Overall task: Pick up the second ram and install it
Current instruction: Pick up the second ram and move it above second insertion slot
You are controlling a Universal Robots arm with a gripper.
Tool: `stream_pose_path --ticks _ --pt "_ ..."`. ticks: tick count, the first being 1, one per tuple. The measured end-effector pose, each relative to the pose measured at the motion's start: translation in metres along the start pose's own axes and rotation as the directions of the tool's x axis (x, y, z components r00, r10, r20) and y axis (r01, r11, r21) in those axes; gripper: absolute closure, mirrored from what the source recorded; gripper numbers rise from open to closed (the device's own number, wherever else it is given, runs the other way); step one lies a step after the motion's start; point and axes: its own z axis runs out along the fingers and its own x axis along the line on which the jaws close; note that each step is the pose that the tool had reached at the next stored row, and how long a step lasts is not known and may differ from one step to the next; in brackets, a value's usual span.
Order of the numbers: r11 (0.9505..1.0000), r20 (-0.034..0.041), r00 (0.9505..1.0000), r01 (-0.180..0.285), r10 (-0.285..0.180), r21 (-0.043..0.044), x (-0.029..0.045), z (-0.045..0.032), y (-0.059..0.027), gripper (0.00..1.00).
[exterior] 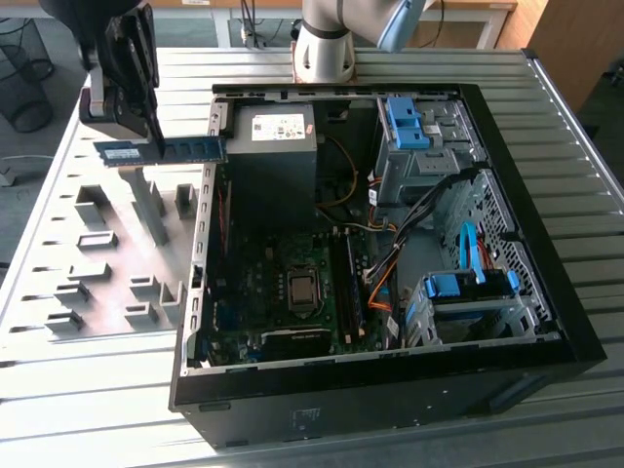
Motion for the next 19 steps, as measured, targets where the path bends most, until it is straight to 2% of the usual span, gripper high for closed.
stream_pose_path --ticks 19 --pt "1.0 0.0 1.0 0.0 0.0 0.0 -0.0001 -0.0002 -0.0209 0.86"
